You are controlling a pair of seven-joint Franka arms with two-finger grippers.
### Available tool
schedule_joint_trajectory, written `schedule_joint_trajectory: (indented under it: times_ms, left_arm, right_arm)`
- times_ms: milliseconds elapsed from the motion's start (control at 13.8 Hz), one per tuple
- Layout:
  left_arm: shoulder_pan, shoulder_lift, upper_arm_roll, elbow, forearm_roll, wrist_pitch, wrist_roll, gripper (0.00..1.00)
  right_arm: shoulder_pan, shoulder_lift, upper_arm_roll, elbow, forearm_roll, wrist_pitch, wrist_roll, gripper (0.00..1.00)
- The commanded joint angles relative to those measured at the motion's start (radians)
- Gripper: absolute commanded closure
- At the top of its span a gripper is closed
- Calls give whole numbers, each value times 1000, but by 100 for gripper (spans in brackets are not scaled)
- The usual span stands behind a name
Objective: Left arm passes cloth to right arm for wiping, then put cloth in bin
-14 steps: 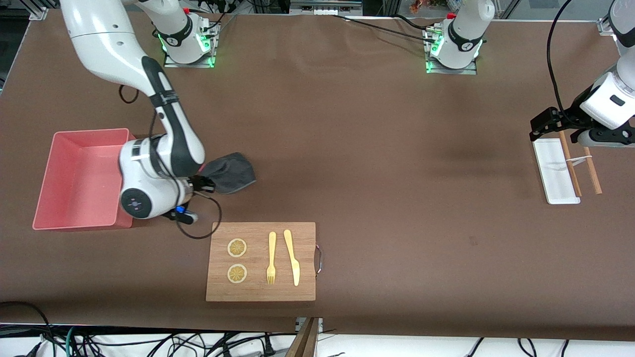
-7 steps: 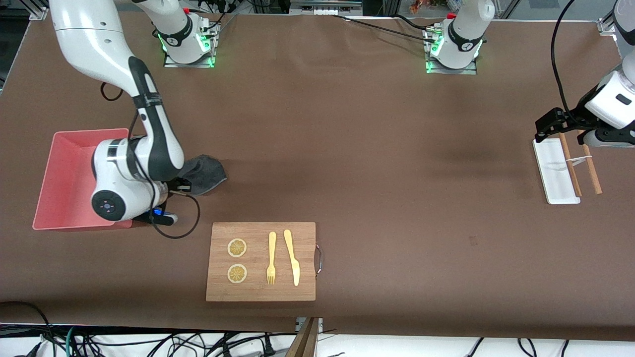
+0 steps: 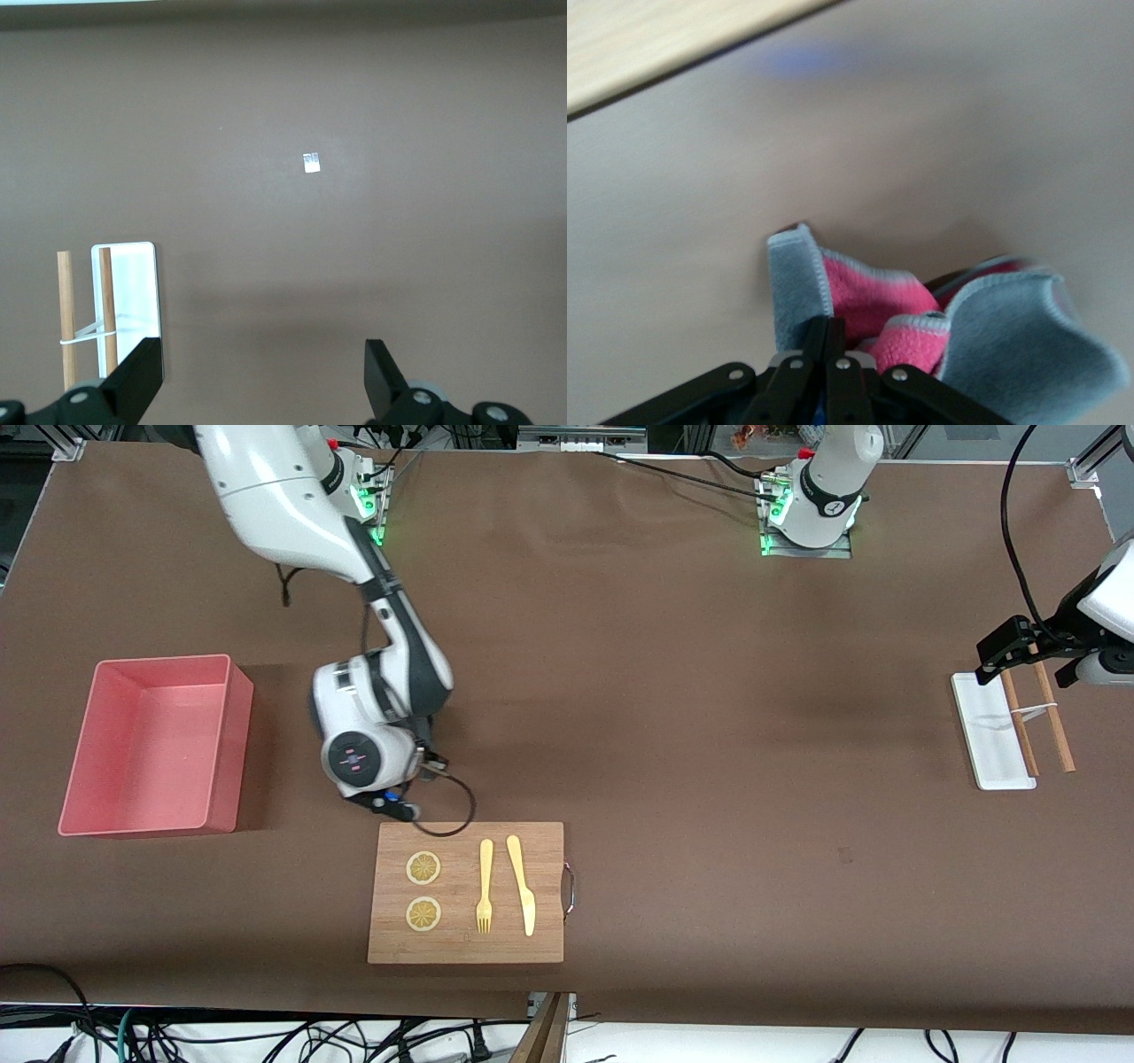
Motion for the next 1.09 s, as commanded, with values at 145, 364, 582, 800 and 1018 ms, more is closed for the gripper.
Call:
schedule_joint_trajectory:
  times_ms: [145, 364, 582, 800, 1018]
  left_arm:
    - [0, 45, 3, 52, 28, -27, -3, 0]
    - [-1, 53, 3, 60, 28, -27, -3, 0]
    - [-1, 54, 3, 63, 26, -27, -3, 0]
    - [0, 56, 3, 74, 28, -27, -3, 0]
    - [0, 57, 3, 74, 28, -27, -3, 0]
  right_arm:
    - [90, 9, 14, 26, 101, 116, 207, 100]
    - [90, 9, 67, 69, 172, 167, 314, 100]
    - [90, 9, 118, 92, 201, 236, 421, 100]
    - [90, 6, 147, 97, 209, 270, 488, 100]
    - [55, 1, 132, 89, 163, 179, 396, 100]
